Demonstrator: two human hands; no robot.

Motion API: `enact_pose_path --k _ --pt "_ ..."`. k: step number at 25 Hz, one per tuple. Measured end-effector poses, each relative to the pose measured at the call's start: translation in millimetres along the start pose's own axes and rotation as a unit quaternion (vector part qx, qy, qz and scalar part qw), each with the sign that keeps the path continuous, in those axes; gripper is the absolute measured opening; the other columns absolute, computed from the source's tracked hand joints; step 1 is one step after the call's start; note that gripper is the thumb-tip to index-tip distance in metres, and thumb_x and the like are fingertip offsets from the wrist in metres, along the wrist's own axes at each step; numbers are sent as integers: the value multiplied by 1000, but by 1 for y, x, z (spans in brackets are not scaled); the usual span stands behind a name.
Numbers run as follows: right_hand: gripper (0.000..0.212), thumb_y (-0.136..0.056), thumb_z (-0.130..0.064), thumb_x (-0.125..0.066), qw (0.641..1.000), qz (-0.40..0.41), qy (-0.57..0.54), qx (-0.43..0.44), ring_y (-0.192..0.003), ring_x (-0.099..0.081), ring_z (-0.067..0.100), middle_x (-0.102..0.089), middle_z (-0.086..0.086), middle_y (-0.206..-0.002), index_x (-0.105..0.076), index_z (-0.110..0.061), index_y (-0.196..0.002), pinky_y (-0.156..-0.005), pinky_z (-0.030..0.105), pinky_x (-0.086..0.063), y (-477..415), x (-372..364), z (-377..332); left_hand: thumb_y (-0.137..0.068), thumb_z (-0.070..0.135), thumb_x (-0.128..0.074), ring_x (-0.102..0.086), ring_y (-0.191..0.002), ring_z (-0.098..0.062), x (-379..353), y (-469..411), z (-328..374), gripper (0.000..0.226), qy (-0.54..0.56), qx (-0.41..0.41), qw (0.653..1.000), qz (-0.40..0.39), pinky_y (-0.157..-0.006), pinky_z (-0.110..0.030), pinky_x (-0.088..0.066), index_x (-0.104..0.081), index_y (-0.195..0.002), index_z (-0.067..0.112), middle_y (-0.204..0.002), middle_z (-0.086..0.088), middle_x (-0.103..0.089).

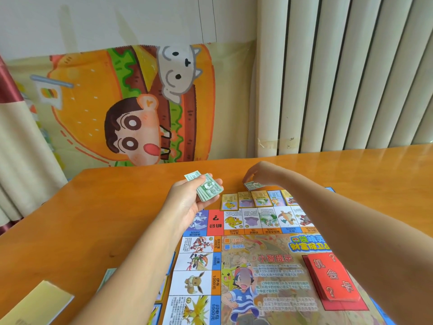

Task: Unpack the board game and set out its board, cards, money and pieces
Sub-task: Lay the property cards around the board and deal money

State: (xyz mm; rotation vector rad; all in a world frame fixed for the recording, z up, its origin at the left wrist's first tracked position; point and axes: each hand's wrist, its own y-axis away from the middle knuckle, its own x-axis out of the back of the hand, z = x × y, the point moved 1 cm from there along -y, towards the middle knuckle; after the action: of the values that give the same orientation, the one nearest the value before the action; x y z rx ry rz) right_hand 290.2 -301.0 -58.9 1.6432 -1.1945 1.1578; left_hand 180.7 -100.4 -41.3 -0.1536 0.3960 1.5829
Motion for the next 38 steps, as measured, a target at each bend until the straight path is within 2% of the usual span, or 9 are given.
enact_pose_path --k 4,9,13,16,23,26,30,34,38 --pt "21 -88 -14 -64 997 63 -35 -12 -110 -58 20 -64 1 -120 -71 -15 -108 -81 23 -44 -6 -4 9 -97 7 -48 -70 -78 -23 -1 0 0 15 0 1 1000 -1 -51 -25 -57 -61 -100 0 -89 -17 -72" --pt "45 -89 -43 -59 996 11 61 -69 -111 -58 26 -61 10 -123 -67 -7 -115 -93 34 -51 -13 -10 0 -97 7 -47 -70 -78 -23 -5 1 1 15 -4 -2 1000 -8 -51 -25 -57 -61 -101 0 -86 -16 -72" --pt "36 -84 -33 -68 993 45 19 -108 -103 -63 25 -66 10 -115 -70 -7 -109 -80 30 -52 -25 -18 8 -97 7 -48 -71 -75 -22 -5 1 1 15 -7 -4 1000 -8 -51 -25 -56 -61 -100 1 -84 -15 -73" --pt "24 -82 -34 -69 986 78 -24 -143 -89 -61 25 -66 8 -96 -69 -11 -88 -64 27 -46 -32 -23 16 -97 7 -48 -71 -74 -21 -8 3 -1 15 -12 1 1000 -13 -51 -25 -56 -61 -100 1 -83 -14 -73" --pt "36 -79 -41 -69 976 109 -49 -182 -104 -53 30 -60 8 -109 -66 -13 -103 -75 34 -48 -40 -27 23 -97 7 -48 -71 -74 -23 -11 7 -1 15 -16 6 1000 -17 -54 -27 -58 -61 -99 1 -83 -15 -73" --pt "30 -85 -34 -65 975 145 -75 -153 -108 -54 29 -63 10 -108 -71 -10 -101 -76 33 -45 -26 2 14 -97 5 -47 -71 -71 -22 -15 11 2 14 -19 9 1000 -7 -59 -30 -58 -61 -96 2 -81 -14 -72" --pt "21 -89 -16 -62 973 96 -190 -86 -86 -65 22 -70 14 -104 -68 -1 -103 -70 28 -53 18 50 -8 -95 3 -50 -70 -60 -19 -28 28 9 11 -12 7 1000 -6 -58 -30 -57 -60 -93 0 -72 -10 -70" --pt "21 -91 -18 -63 964 4 -264 -30 -78 -66 16 -69 5 -90 -67 -4 -106 -70 21 -55 94 84 -27 -93 7 -57 -68 -66 -21 -49 63 16 5 -44 -8 999 -9 -70 -36 -54 -60 -91 3 -74 -9 -69" --pt "20 -95 -20 -56 930 3 -367 -8 -78 -68 16 -72 6 -89 -71 -7 -96 -72 23 -55 176 96 -34 -89 14 -64 -66 -58 -22 -66 103 13 20 -46 0 999 -3 -53 -29 -54 -59 -104 1 -89 -15 -67"
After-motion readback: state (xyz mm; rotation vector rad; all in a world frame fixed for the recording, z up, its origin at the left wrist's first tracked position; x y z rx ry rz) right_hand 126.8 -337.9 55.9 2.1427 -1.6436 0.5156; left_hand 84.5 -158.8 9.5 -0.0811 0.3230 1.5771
